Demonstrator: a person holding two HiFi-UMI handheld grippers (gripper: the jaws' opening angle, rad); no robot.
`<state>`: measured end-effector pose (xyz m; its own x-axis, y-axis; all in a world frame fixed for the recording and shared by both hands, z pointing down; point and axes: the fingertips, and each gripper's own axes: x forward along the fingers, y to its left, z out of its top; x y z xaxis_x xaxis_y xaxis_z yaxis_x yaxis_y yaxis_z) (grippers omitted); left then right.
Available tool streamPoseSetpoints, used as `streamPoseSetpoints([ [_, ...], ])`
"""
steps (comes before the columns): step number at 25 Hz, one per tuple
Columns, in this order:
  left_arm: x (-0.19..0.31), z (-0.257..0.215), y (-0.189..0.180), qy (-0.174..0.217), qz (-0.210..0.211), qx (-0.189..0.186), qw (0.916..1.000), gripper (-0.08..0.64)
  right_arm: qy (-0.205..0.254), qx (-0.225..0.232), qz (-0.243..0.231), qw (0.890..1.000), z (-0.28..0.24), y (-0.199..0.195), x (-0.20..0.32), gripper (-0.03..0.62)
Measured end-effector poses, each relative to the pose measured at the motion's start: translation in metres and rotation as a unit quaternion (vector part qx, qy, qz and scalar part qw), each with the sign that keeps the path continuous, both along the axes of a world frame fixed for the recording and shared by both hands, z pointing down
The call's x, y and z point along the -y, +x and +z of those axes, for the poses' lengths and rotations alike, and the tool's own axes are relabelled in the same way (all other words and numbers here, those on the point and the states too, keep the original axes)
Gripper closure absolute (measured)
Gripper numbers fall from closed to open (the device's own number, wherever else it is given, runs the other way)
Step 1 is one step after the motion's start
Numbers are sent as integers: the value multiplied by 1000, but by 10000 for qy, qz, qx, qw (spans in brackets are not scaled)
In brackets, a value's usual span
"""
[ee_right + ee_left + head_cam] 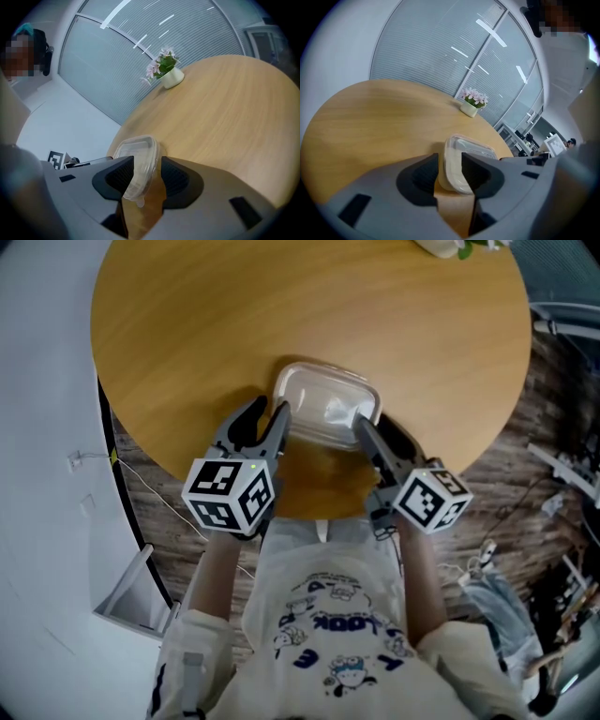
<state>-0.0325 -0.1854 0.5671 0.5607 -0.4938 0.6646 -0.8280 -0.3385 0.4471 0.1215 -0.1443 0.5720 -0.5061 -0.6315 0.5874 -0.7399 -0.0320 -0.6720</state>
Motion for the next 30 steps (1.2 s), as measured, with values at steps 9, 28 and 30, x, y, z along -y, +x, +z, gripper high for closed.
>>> streamPoseSetpoints([
  [9, -6, -1, 10, -53, 73, -153, 9998, 425, 73, -364, 42, 9993, -3, 1, -2, 446],
  [28, -13, -4, 11, 3, 193, -221, 9996, 426, -68, -1058, 337, 9938, -5, 5, -6, 445],
  [30, -15, -5, 8, 18, 177, -204, 9996, 426, -64, -1107, 341, 9932, -7, 3, -8, 445],
])
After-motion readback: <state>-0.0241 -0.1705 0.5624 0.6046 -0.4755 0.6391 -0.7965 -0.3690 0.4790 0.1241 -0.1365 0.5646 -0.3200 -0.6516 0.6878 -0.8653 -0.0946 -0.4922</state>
